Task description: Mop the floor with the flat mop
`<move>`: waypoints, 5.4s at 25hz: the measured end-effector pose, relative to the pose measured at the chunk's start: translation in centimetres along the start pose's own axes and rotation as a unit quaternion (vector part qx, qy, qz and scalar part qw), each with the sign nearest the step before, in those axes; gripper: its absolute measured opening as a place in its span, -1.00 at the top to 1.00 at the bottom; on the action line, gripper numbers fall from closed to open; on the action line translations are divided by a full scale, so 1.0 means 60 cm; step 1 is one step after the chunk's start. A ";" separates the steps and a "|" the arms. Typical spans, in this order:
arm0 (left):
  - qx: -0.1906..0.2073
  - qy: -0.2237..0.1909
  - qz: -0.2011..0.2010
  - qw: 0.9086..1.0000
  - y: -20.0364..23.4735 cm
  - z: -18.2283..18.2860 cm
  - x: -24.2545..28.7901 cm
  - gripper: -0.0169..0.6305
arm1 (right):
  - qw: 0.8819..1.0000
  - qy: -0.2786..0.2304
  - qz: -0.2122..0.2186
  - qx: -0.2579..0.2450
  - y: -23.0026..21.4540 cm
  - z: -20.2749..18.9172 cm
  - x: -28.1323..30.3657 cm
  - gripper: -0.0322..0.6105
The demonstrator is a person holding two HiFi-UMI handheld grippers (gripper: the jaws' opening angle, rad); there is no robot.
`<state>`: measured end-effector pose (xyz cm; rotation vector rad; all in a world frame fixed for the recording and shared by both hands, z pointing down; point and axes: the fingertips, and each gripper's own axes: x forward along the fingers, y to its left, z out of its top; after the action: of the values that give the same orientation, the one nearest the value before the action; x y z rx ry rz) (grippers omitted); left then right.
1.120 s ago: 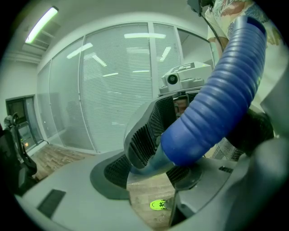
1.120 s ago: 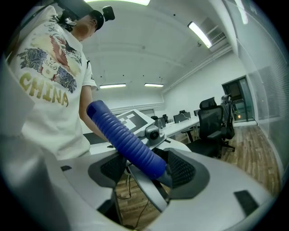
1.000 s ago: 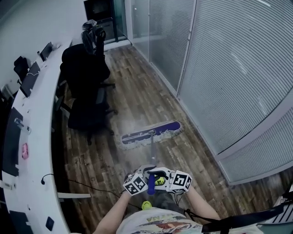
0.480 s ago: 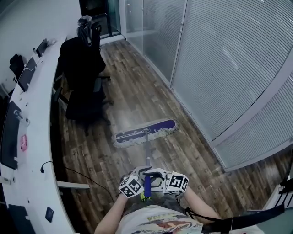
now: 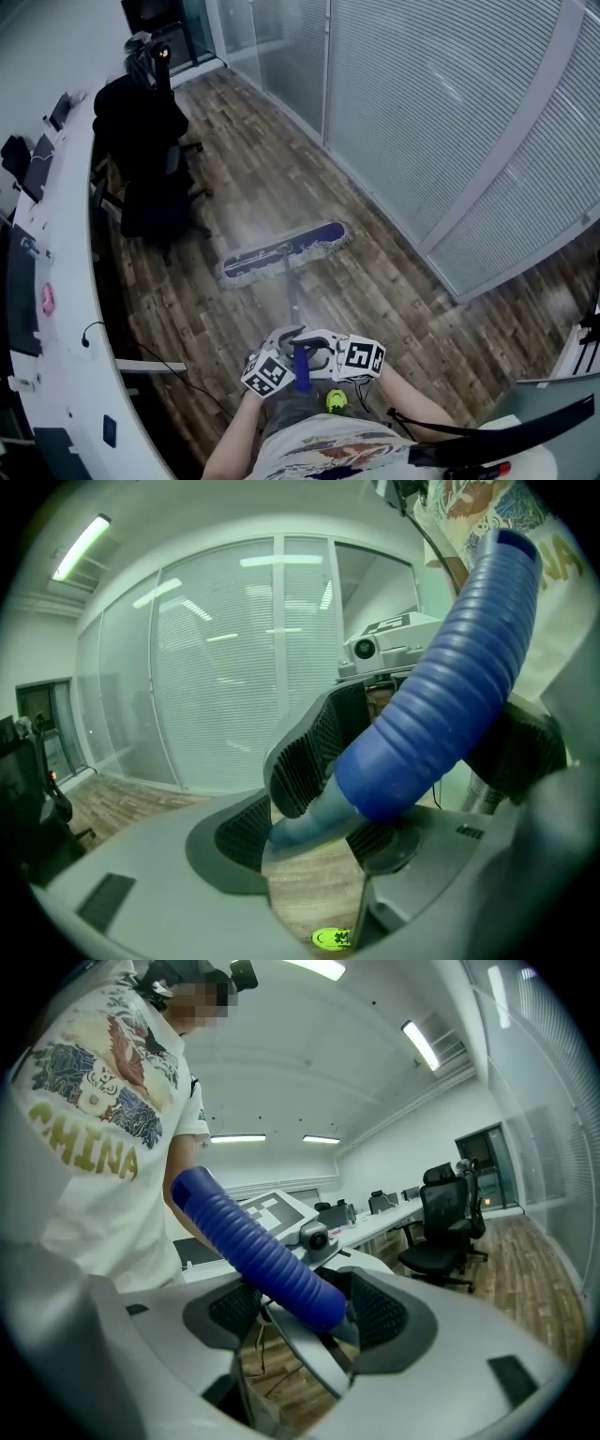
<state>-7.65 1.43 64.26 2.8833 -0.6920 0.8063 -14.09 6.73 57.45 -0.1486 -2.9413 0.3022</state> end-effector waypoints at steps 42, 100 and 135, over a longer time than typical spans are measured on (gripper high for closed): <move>0.054 0.048 -0.066 0.995 0.222 -0.024 0.032 0.31 | 0.999 -0.035 -0.005 0.018 -0.226 0.049 0.066 -0.02; 0.038 0.019 -0.061 0.997 0.144 -0.048 0.001 0.29 | 0.999 -0.005 -0.043 0.031 -0.145 0.012 0.081 -0.03; 0.008 -0.041 -0.062 0.997 -0.228 0.055 -0.084 0.28 | 0.993 -0.050 -0.109 0.009 0.219 0.023 -0.048 -0.01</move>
<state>-3.88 15.12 59.61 2.9536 -0.5105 0.6840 -10.47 18.94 52.88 0.1959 -3.0157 0.3126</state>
